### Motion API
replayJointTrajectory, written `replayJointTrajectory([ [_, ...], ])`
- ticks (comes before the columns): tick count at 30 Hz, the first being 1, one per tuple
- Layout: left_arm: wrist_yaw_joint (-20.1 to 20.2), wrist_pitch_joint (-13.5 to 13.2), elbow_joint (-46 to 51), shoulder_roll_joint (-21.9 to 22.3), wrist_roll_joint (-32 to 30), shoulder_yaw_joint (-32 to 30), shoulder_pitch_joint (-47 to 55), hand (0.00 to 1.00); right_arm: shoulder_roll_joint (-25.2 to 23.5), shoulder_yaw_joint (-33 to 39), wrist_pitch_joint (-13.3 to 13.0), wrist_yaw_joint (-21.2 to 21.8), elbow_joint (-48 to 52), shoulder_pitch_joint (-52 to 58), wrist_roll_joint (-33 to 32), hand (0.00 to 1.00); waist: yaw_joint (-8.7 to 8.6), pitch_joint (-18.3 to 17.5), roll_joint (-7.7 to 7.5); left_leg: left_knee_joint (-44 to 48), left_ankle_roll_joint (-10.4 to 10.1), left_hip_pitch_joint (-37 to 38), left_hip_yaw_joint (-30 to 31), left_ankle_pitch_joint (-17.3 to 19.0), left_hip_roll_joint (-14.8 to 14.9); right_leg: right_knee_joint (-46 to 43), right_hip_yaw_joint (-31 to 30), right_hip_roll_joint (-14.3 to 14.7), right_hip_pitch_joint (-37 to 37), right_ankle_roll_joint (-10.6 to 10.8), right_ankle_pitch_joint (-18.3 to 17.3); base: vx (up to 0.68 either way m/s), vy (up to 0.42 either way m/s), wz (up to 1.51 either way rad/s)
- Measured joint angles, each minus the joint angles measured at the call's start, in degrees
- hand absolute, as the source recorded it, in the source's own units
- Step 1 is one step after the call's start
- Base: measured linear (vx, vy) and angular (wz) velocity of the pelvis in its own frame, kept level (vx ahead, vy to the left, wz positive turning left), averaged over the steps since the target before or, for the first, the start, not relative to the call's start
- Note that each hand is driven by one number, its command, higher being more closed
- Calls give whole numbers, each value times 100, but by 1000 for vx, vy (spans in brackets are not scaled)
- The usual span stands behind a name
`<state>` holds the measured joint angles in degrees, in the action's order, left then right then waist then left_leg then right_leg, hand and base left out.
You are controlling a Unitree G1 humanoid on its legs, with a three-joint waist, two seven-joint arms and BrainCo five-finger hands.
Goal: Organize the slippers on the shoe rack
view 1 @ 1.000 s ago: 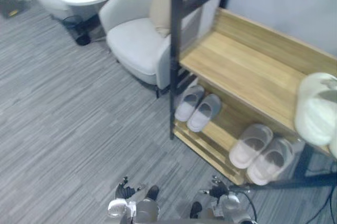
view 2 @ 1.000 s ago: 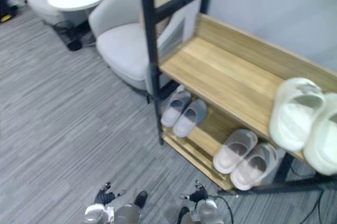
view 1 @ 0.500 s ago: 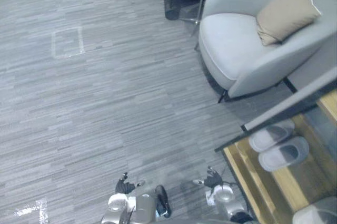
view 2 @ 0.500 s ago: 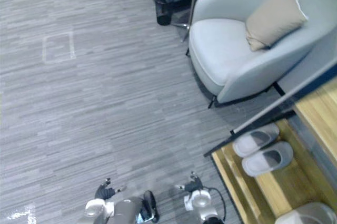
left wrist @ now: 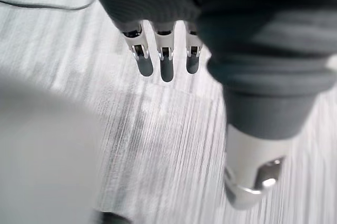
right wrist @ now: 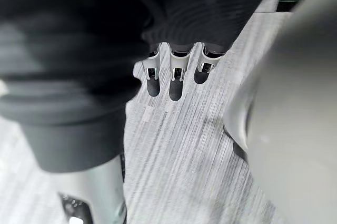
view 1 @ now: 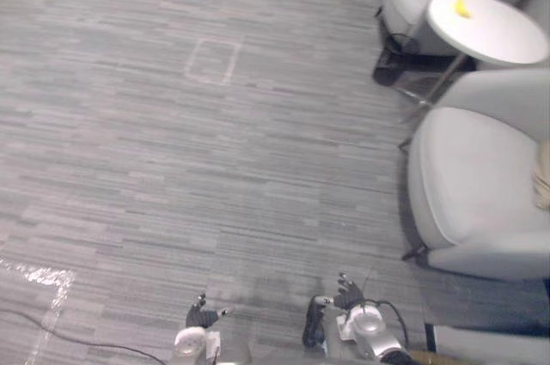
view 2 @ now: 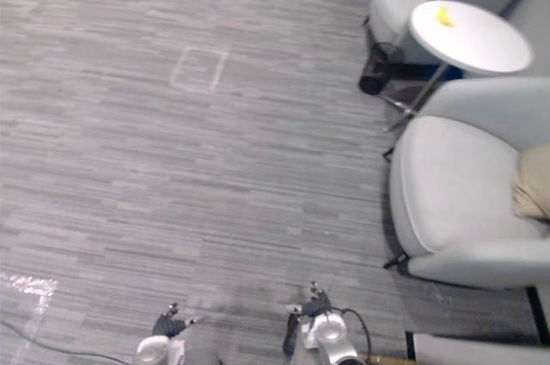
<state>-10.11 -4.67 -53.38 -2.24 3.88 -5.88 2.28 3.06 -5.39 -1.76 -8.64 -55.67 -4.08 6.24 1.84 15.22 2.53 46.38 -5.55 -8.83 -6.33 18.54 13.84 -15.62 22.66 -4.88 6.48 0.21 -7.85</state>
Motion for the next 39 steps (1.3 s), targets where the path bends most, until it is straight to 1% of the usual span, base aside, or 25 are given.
replayJointTrajectory([
  [1, -37, 3, 10, -14, 63, 8, -56, 0, -9, -1, 20, -20, -87, 28, -7, 0, 52, 24, -32, 147, -34, -129, -281, 104, 91, 257, 179, 38, -433, -21, -13, 534, -295, 34],
  [5, -92, -68, 273, -99, 80, 6, -136, 0, -20, 56, 12, -105, -140, -15, -21, 0, 145, 114, -292, -994, 102, -928, -912, 28, -228, 1135, 744, -21, -1388, 15, 6, 429, -173, 53],
  [7, -89, -95, 351, -123, 85, -17, -160, 0, -27, 68, 10, -119, -139, -68, -36, 0, 196, 150, -354, -1981, 231, -1315, -1056, -472, -458, 1344, 977, -47, -1624, 176, -48, 401, 20, 53],
  [8, -89, -106, 418, -96, 136, -106, -156, 0, -31, 67, 10, -128, -139, -76, -72, 0, 234, 147, -349, -2569, 482, -1412, -1035, -1205, -646, 1366, 1092, -27, -1824, 398, -179, 553, 103, 49],
  [9, -90, -109, 437, -104, 223, -146, -169, 0, -98, 53, 18, -146, -149, -65, -79, 0, 330, 132, -532, -2473, 812, -1372, -1035, -1611, -794, 1360, 1095, -138, -2015, 576, -288, 494, 95, 51],
  [11, -84, -114, 442, -175, 247, -178, -175, 0, -209, 35, -6, -135, -125, -116, -66, 0, 343, 100, -666, -2314, 911, -1374, -1016, -1322, -888, 1079, 1134, -282, -1988, 743, -187, 405, 94, 42],
  [13, -87, -98, 417, -183, 251, -209, -174, 0, -270, 58, -16, -128, -119, -139, -55, 0, 341, 95, -689, -2103, 1076, -1164, -847, -1013, -1025, -423, 1034, -707, -1725, 815, 20, 589, 239, 67],
  [14, -92, -86, 323, -165, 249, -213, -155, 0, -311, 35, -11, -104, -116, -120, -39, 0, 307, 100, -673, -2157, 1083, -821, -665, -809, -1092, -1569, 852, -952, -1425, 439, 362, 556, 223, 66],
  [15, -98, -65, 277, -185, 245, -212, -150, 0, -337, 11, -19, -90, -111, -118, 1, 0, 305, 108, -660, -2229, 1066, -621, -547, -694, -1114, -2153, 663, -993, -1253, 296, 342, 554, 163, 77],
  [16, -96, -4, 157, -231, 242, -205, -143, 0, -368, -50, -44, -68, -102, -103, 16, 0, 276, 115, -656, -2438, 1061, -205, -335, -603, -1154, -3012, 274, -907, -913, 319, 62, 544, 90, 83],
  [17, -98, 23, 101, -232, 241, -204, -78, 0, -363, -97, -43, -44, -30, -66, 15, 0, 210, 140, -600, -2738, 1059, 245, -136, -602, -1176, -3272, 102, -721, -646, 304, -179, 521, 66, 87],
  [21, -102, 33, 85, -189, 241, -206, 41, 0, -322, -193, -112, -34, 266, 26, 27, 0, 100, 159, -548, -3472, 1020, 1237, 233, -584, -1160, -2108, 49, -292, 229, 226, -631, 455, -20, 63],
  [22, -103, 32, 84, -149, 238, -205, 11, 0, -301, -193, -115, -36, 274, 19, 31, 0, 73, 169, -527, -3628, 979, 1382, 352, -552, -1154, -1488, -17, -172, 498, 225, -577, 433, -81, 73],
  [23, -102, 32, 79, -104, 238, -190, -36, 0, -303, -192, -102, -37, 242, 19, 31, 0, 20, 159, -543, -3831, 887, 1561, 507, -478, -1167, -261, -166, -28, 791, 263, -99, 527, -126, 69],
  [25, -103, 29, 76, -103, 233, -152, -56, 0, -305, -185, -93, -35, 268, 25, 32, 0, 15, 146, -588, -3935, 765, 1790, 604, -335, -1209, 765, -277, -2, 1023, 292, 440, 466, -157, 56],
  [27, -102, 14, 82, -103, 229, -143, 78, 0, -304, -184, -74, -35, 257, 61, 38, 0, -34, 49, -596, -3928, 649, 2208, 831, 64, -1215, 833, -600, -16, 1155, 206, 681, 585, -254, 71],
  [28, -102, 8, 76, -58, 226, -143, 147, 0, -269, -159, -73, -34, 276, 73, 42, 0, -109, -80, -529, -3873, 570, 2340, 990, 270, -1079, 461, -710, 63, 1229, 13, 1053, 706, -288, 82],
  [29, -99, 2, 6, -20, 209, -150, 176, 0, -272, -139, -64, -36, 251, 69, 42, 0, -121, -190, -425, -3466, 498, 2271, 1086, 317, -997, 104, -645, 73, 1284, -74, 1116, 626, -246, 64],
  [30, -98, 7, -48, 36, 192, -168, 183, 0, -288, -115, -58, -33, 231, 63, 43, 0, -133, -219, -348, -2975, 482, 2081, 1059, 308, -902, 4, -560, 125, 1233, -188, 937, 610, -262, 51],
  [31, -101, 6, -48, 92, 185, -263, 189, 0, -291, -89, -43, -30, 241, 89, 42, 0, -136, -252, -198, -1779, 147, 1605, 875, 106, -711, 22, -409, 252, 1016, -228, 729, 477, -232, 26],
  [32, -99, 11, -46, 124, 185, -361, 200, 0, -294, -97, -40, -27, 260, 104, 41, 0, -136, -249, -129, -1185, -54, 1381, 734, -94, -588, 67, -414, 352, 886, -283, 653, 594, -261, 7],
  [33, -103, 19, 27, 254, 199, -590, 307, 0, -302, -164, -9, -28, 310, 167, 39, 0, -98, -247, 6, 85, -160, 851, 377, -490, -185, 292, -463, 587, 459, -410, 499, 610, -187, -13],
  [35, -94, 14, 216, 238, 195, -710, 297, 0, -430, -157, 26, -28, 308, 212, 37, 0, 9, -186, -49, 1226, -44, 299, -217, -287, 187, 619, -543, 734, -319, -520, 252, 723, -176, -19],
  [37, -93, -8, 340, 187, 198, -671, 292, 0, -485, -158, 27, -28, 274, 265, 36, 0, 72, -189, -203, 1024, 91, -202, -516, -66, 114, 959, -631, 711, -876, -463, 224, 561, -127, -29],
  [39, -90, -43, 492, 188, 202, -668, 280, 0, -467, -155, 35, -37, 227, 164, 36, 0, 215, -172, -269, 88, 139, -713, -524, 53, -123, 1225, -860, 669, -1192, -453, 209, 526, 20, -61],
])
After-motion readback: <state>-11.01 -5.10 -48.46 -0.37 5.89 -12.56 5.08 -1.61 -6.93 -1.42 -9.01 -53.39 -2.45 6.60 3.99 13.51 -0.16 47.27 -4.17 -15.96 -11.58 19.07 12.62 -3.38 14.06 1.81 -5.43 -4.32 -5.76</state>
